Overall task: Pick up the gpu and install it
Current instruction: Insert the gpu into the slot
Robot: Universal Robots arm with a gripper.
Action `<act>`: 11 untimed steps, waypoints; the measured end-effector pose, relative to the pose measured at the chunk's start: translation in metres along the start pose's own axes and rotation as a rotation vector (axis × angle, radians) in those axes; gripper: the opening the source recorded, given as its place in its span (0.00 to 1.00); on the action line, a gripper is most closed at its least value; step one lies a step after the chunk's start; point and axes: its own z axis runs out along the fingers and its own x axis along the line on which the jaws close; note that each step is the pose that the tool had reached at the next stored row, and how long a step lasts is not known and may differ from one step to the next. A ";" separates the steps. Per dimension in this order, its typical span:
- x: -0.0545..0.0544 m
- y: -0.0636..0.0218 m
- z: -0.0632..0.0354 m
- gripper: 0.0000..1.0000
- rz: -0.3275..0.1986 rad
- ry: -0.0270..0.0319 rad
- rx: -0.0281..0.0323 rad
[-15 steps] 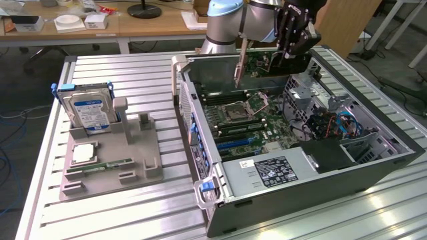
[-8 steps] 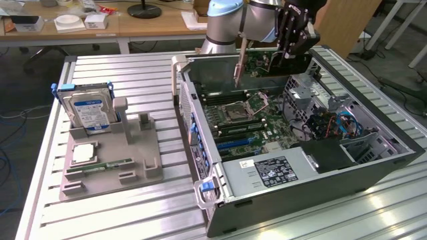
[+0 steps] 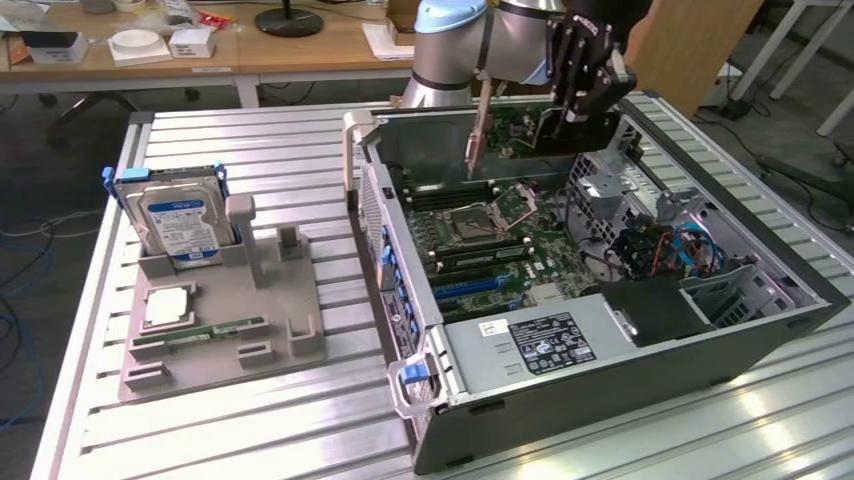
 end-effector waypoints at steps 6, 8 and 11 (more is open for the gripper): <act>0.003 0.0004 0.0104 0.26 -0.034 -0.0009 -0.0114; 0.003 0.0005 0.0126 0.26 -0.034 -0.0005 -0.0168; 0.004 0.0007 0.0174 0.26 -0.034 0.0002 -0.0204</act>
